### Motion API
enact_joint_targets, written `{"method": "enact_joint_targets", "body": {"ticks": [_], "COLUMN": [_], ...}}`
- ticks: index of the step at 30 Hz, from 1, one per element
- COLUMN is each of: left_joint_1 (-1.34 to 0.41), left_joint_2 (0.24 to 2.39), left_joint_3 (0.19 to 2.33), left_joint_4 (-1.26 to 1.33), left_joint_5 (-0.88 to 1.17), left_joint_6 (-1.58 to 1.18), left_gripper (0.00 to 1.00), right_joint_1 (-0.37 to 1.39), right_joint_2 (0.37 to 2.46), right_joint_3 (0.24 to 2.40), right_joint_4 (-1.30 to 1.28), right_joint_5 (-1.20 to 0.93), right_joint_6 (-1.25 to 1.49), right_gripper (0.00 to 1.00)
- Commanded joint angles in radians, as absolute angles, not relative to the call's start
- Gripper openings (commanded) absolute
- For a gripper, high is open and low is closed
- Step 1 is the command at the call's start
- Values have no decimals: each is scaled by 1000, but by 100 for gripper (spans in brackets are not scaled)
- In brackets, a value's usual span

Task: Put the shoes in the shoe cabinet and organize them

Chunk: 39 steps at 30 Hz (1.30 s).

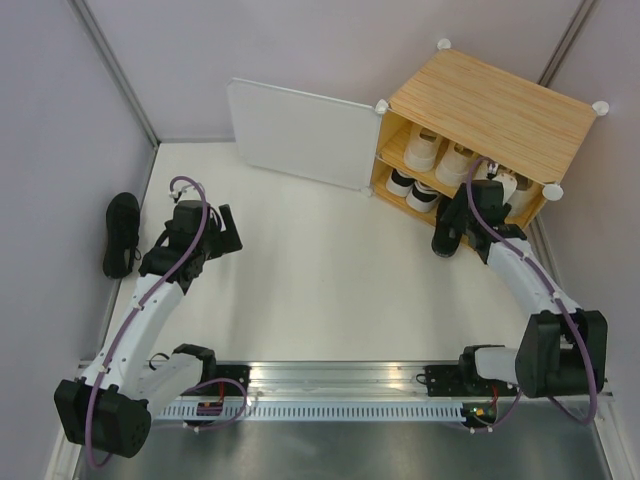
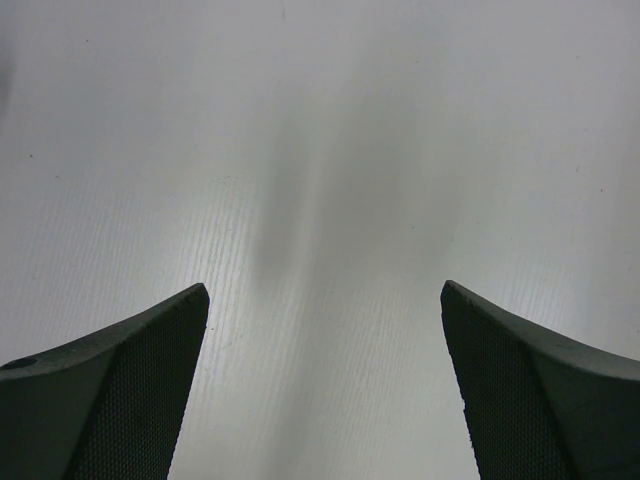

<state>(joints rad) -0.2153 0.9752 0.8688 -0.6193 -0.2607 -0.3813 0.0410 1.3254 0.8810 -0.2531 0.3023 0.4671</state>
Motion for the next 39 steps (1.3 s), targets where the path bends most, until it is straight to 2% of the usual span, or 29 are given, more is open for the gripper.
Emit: {"method": "enact_joint_targets", "body": {"ticks": [1, 4, 10, 25, 28, 35, 39], "left_joint_1": [-212, -213, -213, -213, -213, -213, -213], "left_joint_2": [968, 965, 966, 968, 969, 969, 969], "left_joint_3": [876, 876, 876, 874, 876, 874, 874], "left_joint_4": [-606, -606, -604, -601, -604, -604, -604], "left_joint_5": [-267, -265, -259, -256, -256, -255, -255], "left_joint_6": [-361, -360, -362, -362, -362, -362, -362], "left_gripper": [100, 100, 100, 100, 100, 100, 100], "right_joint_1": [37, 57, 101, 135, 135, 135, 132], "right_joint_2": [1188, 1112, 1091, 1348, 1373, 1411, 1437], "right_joint_3": [829, 756, 646, 652, 672, 739, 775], "right_joint_4": [-204, -202, -170, -9, -9, 3, -32], "right_joint_5": [229, 207, 219, 305, 342, 446, 505], "right_joint_6": [449, 445, 465, 479, 488, 491, 503], "right_gripper": [82, 90, 91, 80, 73, 35, 21]}}
